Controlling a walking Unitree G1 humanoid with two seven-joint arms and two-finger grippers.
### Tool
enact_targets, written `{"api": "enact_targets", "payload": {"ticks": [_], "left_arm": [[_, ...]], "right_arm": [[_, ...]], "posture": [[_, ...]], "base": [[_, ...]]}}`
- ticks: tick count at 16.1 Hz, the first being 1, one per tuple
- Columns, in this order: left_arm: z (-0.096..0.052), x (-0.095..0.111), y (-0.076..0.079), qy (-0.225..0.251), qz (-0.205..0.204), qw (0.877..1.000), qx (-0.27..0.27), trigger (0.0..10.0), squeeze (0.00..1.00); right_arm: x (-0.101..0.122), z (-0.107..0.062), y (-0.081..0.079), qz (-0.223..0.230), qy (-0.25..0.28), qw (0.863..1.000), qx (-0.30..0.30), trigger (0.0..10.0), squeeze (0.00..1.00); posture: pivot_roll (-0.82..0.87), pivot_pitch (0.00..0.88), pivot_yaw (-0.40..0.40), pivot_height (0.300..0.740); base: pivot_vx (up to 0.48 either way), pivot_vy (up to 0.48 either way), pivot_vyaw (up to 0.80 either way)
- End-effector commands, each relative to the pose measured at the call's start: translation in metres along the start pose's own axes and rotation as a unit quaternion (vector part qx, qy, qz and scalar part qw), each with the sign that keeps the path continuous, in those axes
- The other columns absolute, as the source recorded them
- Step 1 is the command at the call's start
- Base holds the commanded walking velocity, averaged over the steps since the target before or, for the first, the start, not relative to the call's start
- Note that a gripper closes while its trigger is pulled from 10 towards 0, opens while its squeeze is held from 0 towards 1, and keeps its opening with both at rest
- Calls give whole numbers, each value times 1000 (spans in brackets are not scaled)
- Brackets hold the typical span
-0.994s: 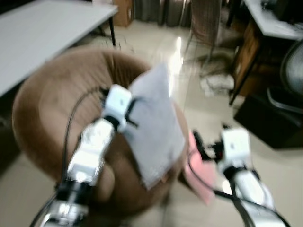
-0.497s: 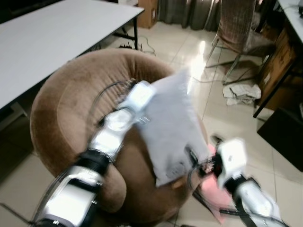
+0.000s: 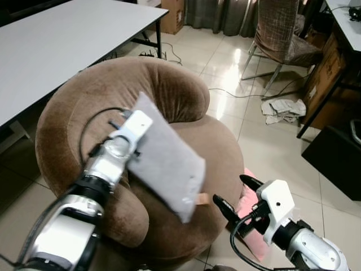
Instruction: Move the pillow to the sofa from floor
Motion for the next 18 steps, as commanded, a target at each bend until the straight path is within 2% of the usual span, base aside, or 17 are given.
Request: {"api": "enact_targets", "payload": {"ticks": [1, 2, 3, 4, 5, 8, 10, 11, 12, 13, 14, 15, 16, 17, 18], "left_arm": [[-1, 14, -16, 19, 5, 1000, 19, 10000, 0], [-2, 10, -28, 16, 3, 999, 41, 10000, 0], [-4, 5, -40, 8, -11, 998, 61, 10000, 463], [-4, 3, -43, 3, -21, 998, 65, 10000, 859], [-4, 2, -43, 1, -29, 998, 57, 10000, 1000], [-5, 8, -43, 17, -45, 997, 61, 10000, 1000], [-7, 20, -48, 56, -64, 994, 75, 10000, 1000], [-14, 43, -64, 129, -69, 982, 121, 10000, 1000], [-19, 54, -72, 172, -69, 972, 143, 10000, 1000], [-26, 63, -78, 212, -86, 960, 163, 10000, 918], [-36, 70, -76, 251, -137, 950, 129, 10000, 0], [-44, 75, -65, 274, -184, 942, 63, 10000, 0], [-47, 76, -58, 282, -202, 937, 29, 10000, 0], [-62, 71, -15, 266, -275, 914, -138, 10000, 0], [-72, 62, 11, 249, -266, 910, -198, 10000, 0]], "right_arm": [[3, -1, 2, -2, 5, 1000, 9, 10000, 0], [4, -1, 3, -2, 6, 1000, 7, 10000, 0], [3, 0, 2, 0, 7, 1000, 10, 10000, 0], [3, 1, 1, 0, 7, 1000, 13, 10000, 0], [3, 2, 0, 0, 8, 1000, 15, 10000, 0], [6, 3, 0, 3, 13, 1000, 13, 10000, 0], [6, 2, 1, 4, 14, 1000, 10, 10000, 0], [6, 0, 3, 5, 14, 1000, 1, 10000, 0], [6, -1, 4, 1, 12, 1000, -8, 10000, 0], [6, -2, 8, -13, 10, 999, -29, 10000, 0], [7, -3, 20, -32, 10, 996, -87, 10000, 0], [8, -4, 30, -36, 8, 989, -140, 10000, 0], [7, -4, 34, -31, 7, 987, -159, 10000, 0], [4, -5, 49, -44, -16, 971, -235, 10000, 0], [2, -4, 55, -40, -22, 962, -269, 10000, 0]], "posture": [[-56, 73, 10, 740], [-54, 73, 8, 740], [-52, 73, 6, 740], [-50, 73, 4, 740], [-50, 73, 3, 740], [-53, 74, 4, 740], [-57, 78, 6, 740], [-59, 79, 8, 740], [-62, 77, 15, 740], [-66, 72, 16, 740], [-70, 67, 16, 740], [-70, 65, 16, 740], [-70, 65, 16, 740], [-67, 57, 15, 740], [-69, 56, 12, 740]], "base": [[0, 0, 0], [0, 0, 0], [0, 0, 0], [0, 0, 0], [0, 0, 0], [0, 0, 0], [0, 0, 0], [0, 0, 0], [0, 0, 0], [0, 0, 0], [0, 0, 0], [0, 0, 0], [0, 0, 0], [0, 0, 0], [0, 0, 0]]}}
Point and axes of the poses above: a point about 5 cm out from each wrist's last joint towards the gripper, its own z axis pointing out of the wrist towards the gripper, its own x axis along the axis of the wrist's last joint, y = z × x, the point moved 2 cm from there along z, pointing out of the wrist towards the gripper, and after that the axes turned 15 degrees about -z, right-handed, at the moved point
